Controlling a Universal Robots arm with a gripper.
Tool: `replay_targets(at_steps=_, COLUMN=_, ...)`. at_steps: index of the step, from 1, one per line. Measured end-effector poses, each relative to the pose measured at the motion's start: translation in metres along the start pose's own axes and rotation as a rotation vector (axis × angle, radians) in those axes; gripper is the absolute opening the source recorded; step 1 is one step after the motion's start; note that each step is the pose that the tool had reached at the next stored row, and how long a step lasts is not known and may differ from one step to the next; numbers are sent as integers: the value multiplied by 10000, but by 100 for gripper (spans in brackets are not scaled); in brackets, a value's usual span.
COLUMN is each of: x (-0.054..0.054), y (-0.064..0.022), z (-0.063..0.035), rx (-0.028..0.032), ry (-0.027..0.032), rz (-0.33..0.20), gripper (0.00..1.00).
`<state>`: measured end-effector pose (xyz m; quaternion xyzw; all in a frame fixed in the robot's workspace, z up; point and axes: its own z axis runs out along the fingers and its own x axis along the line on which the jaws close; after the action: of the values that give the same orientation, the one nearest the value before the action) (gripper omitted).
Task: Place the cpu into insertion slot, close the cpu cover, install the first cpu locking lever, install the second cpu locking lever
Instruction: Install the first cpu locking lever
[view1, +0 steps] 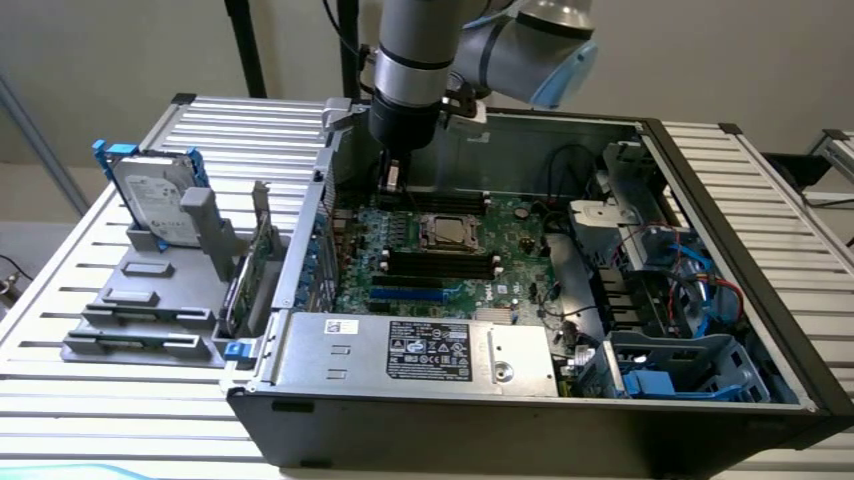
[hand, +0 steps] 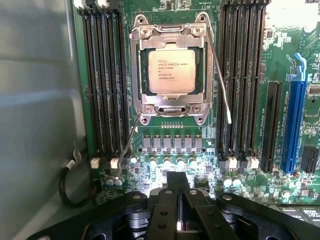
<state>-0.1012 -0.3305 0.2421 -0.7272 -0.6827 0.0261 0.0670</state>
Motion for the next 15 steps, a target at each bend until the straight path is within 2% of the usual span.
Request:
replay_targets(at_steps=6, x=1, y=-2, z=-15, rx=-39, ry=146, rz=761, gripper=11)
replay_targets(at_steps=15, x=1, y=-3, z=-21, rx=-110, ry=324, rz=2039, gripper=11)
